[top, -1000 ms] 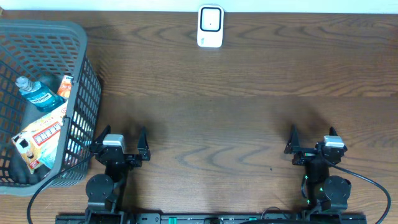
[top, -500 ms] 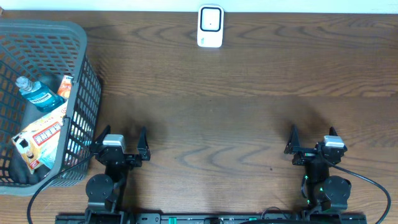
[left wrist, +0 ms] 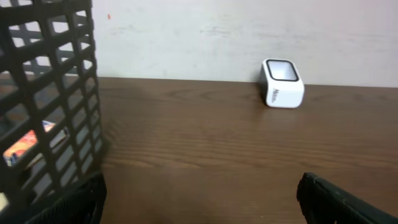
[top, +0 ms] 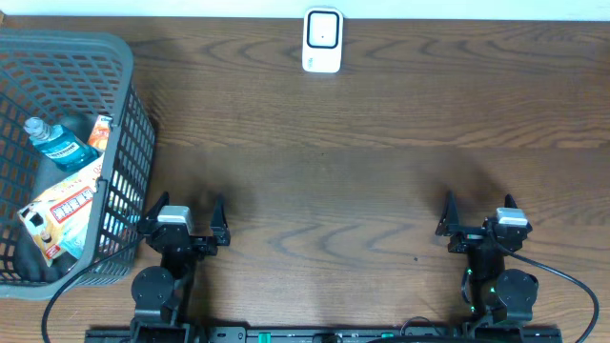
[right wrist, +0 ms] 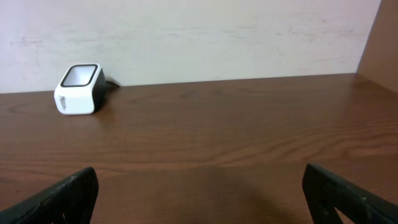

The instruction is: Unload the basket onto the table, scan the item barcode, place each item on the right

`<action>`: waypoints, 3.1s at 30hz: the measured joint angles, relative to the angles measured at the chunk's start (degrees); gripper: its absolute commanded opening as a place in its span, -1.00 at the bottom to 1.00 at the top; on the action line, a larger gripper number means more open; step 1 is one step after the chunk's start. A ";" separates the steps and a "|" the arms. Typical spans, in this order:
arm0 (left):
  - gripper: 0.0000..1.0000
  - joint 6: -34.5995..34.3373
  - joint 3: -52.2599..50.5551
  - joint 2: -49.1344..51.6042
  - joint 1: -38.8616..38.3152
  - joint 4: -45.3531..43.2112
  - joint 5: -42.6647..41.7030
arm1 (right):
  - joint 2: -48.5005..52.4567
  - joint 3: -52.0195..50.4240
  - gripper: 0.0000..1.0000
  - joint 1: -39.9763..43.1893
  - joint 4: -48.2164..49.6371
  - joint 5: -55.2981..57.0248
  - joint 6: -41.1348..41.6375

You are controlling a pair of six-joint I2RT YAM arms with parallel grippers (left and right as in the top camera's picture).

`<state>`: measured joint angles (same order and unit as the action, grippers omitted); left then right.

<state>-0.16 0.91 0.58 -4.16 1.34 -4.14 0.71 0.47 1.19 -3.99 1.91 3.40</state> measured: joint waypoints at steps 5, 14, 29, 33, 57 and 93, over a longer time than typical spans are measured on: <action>0.95 0.22 0.04 0.00 0.00 0.13 0.87 | 0.00 0.00 0.98 0.00 0.00 0.00 0.00; 0.96 0.22 0.04 0.00 0.00 0.13 0.92 | 0.00 0.00 0.98 0.00 0.00 0.00 0.00; 0.96 -14.53 1.68 1.49 0.00 0.55 -20.94 | 0.00 0.00 0.99 0.00 0.00 0.00 0.00; 0.96 -16.68 5.44 3.10 0.00 0.44 -25.03 | 0.00 0.00 0.99 0.00 0.00 0.00 -0.02; 0.96 -13.29 56.89 42.58 0.00 9.44 -28.72 | 0.00 0.00 0.98 0.00 0.00 0.00 0.00; 0.96 -35.85 90.97 83.19 30.62 41.20 -7.48 | 0.00 0.00 0.99 0.00 0.00 0.00 0.00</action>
<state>-36.01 91.88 83.77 26.46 42.54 -11.62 0.71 0.47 1.19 -3.99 1.91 3.40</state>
